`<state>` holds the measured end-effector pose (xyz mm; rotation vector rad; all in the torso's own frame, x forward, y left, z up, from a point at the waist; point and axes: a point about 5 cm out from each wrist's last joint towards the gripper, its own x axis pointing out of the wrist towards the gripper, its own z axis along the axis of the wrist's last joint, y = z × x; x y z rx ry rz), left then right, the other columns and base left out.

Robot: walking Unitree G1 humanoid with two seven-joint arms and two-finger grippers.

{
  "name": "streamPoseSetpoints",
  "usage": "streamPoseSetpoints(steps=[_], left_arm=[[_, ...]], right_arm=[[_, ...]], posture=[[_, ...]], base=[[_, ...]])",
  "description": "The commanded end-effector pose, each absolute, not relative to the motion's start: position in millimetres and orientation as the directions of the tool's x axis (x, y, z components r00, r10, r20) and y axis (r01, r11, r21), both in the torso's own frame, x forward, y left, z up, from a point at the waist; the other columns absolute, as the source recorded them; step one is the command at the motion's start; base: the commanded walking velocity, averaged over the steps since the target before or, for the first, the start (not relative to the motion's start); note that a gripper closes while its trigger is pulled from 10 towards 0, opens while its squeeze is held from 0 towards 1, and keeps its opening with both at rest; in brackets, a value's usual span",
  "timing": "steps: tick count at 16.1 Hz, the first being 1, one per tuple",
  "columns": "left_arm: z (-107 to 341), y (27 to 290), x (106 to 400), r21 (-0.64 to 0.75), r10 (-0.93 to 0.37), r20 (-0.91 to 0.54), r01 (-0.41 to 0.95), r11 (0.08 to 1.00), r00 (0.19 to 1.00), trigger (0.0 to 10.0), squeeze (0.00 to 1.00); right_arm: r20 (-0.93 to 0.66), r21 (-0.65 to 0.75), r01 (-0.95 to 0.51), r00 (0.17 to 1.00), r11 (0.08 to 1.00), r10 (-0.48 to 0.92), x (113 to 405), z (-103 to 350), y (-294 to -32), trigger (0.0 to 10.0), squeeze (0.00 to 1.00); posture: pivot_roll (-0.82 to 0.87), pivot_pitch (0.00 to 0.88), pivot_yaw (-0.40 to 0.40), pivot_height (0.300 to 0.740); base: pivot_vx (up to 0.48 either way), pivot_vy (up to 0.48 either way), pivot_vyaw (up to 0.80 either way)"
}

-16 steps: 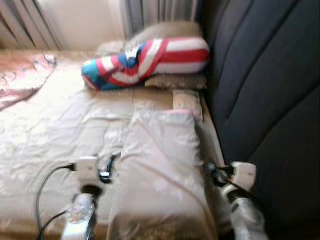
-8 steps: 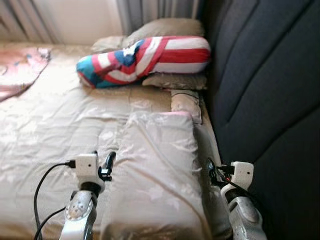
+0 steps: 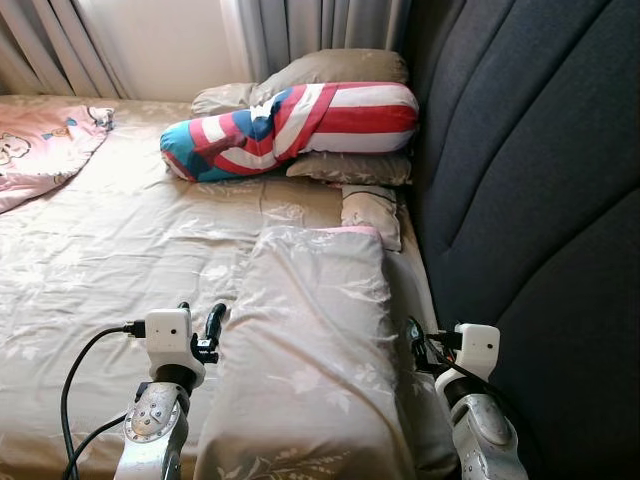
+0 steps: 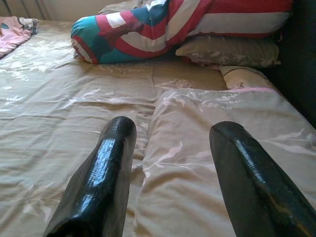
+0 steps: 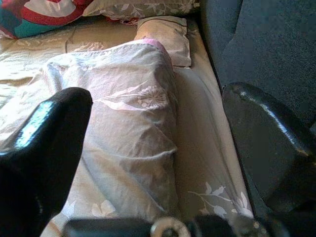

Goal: Clean up the room

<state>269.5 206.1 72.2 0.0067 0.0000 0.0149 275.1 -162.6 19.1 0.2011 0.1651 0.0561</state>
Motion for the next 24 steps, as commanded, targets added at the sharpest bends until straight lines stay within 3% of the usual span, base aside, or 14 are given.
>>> streamPoseSetpoints(steps=[1,4,24], left_arm=[[70.0,204.9,269.5,-0.008,0.010,-0.017,-0.010,1.000,1.000,10.0,0.00],[70.0,204.5,270.1,-0.007,0.003,-0.022,-0.003,1.000,1.000,10.0,0.00],[71.6,204.4,269.6,-0.001,-0.008,-0.019,0.008,1.000,1.000,10.0,0.00]], right_arm=[[-0.169,0.210,-0.031,0.983,0.977,0.067,272.5,16.6,-164.8,10.0,0.00],[-0.171,0.209,-0.031,0.983,0.977,0.068,272.9,16.4,-164.3,10.0,0.00],[-0.179,0.220,-0.020,0.982,0.975,0.060,273.3,15.5,-162.1,10.0,0.00]], posture=[[0.04,0.089,-0.054,0.740],[0.05,0.092,-0.055,0.740],[0.05,0.108,-0.049,0.740]], base=[[0.000,0.000,0.00],[0.000,0.320,0.00],[0.000,0.000,0.00]])
